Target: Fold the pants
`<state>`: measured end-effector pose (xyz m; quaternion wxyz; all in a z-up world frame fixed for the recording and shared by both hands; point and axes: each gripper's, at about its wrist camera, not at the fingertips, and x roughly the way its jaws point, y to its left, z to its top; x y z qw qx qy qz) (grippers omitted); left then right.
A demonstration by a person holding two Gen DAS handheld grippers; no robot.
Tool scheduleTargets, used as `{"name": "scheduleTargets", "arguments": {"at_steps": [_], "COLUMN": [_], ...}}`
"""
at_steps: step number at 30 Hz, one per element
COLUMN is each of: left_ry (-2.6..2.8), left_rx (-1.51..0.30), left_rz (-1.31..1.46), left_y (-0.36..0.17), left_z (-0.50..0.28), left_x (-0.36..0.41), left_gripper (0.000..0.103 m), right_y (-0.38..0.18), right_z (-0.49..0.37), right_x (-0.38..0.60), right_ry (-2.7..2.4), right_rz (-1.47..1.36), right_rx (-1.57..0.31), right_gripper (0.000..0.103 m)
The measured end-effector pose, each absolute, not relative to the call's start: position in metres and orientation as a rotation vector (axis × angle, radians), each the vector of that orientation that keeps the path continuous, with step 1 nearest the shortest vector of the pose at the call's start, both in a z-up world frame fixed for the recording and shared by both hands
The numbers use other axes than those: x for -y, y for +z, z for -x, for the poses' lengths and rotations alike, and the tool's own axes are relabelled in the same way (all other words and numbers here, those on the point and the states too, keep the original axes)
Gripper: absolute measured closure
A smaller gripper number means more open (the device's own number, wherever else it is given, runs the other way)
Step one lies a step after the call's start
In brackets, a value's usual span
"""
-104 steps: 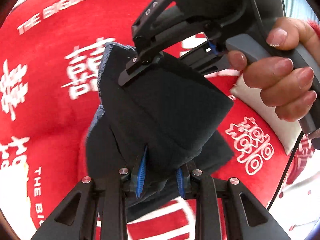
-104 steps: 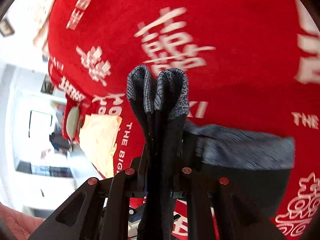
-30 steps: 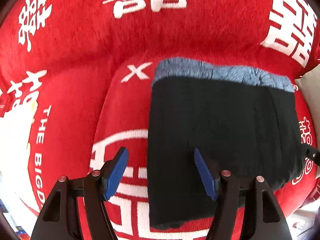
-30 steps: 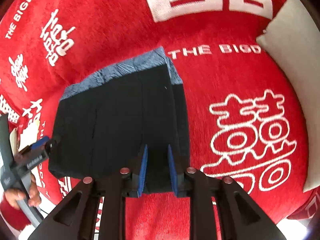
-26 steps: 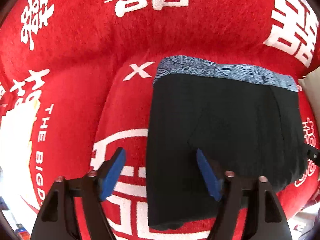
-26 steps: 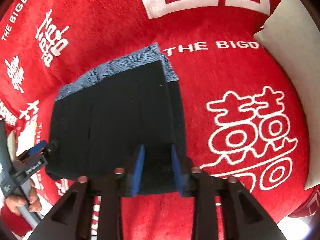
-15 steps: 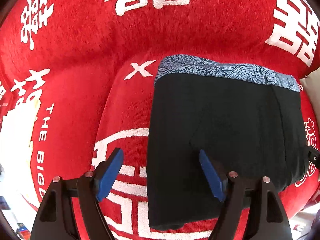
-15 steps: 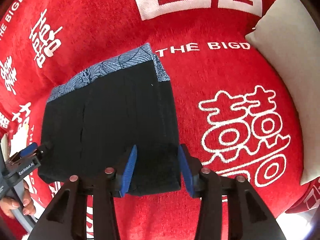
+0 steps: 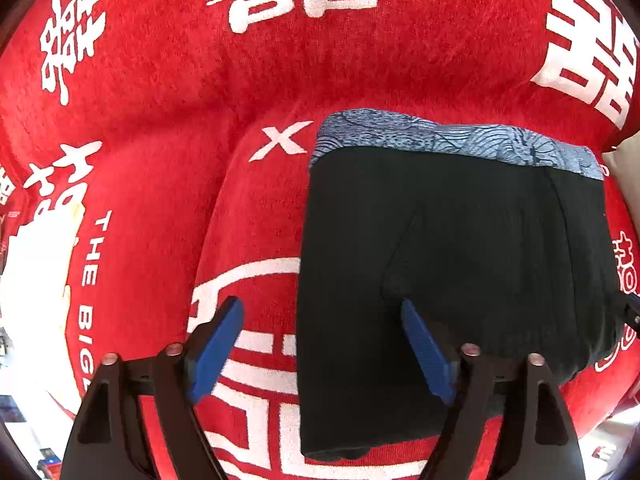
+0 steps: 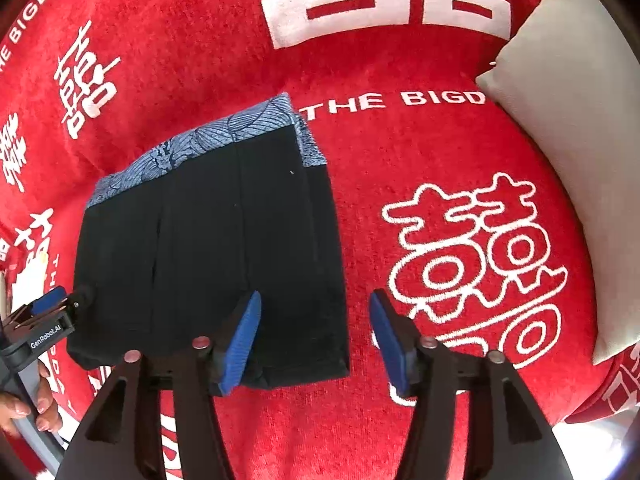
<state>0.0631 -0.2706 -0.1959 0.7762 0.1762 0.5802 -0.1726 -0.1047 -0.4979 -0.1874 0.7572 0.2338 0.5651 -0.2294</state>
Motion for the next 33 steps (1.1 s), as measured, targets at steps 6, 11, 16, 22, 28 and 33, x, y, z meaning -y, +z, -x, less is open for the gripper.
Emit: {"name": "scheduleTargets", "arguments": {"at_steps": [6, 11, 16, 22, 28, 33], "left_ry": [-0.38, -0.385, -0.393, -0.399, -0.398, -0.421], "left_rx": [-1.272, -1.27, -1.267, -1.283, -1.313, -1.322], "left_rz": [-0.362, -0.374, -0.398, -0.404, -0.425, -0.464], "left_y": [-0.197, -0.197, -0.198, -0.195, -0.185, -0.175], "left_z": [-0.066, -0.066, -0.066, -0.066, -0.061, -0.051], "left_x": [0.267, 0.268, 0.27, 0.268, 0.266, 0.26], "left_gripper": [0.016, 0.016, 0.014, 0.014, 0.014, 0.014], "right_y": [-0.185, -0.184, -0.182, -0.179, -0.174, -0.166], "right_z": [0.115, 0.119, 0.122, 0.125, 0.129, 0.131], "right_x": [0.501, 0.502, 0.503, 0.498, 0.49, 0.477], "right_ry": [-0.499, -0.499, -0.499, -0.509, -0.498, -0.472], "right_rz": [-0.526, -0.542, -0.564, -0.544, -0.571, -0.582], "right_rx": [-1.226, -1.223, -1.232, -1.266, -1.31, -1.311], "right_gripper": [0.031, 0.029, 0.029, 0.029, 0.029, 0.029]}}
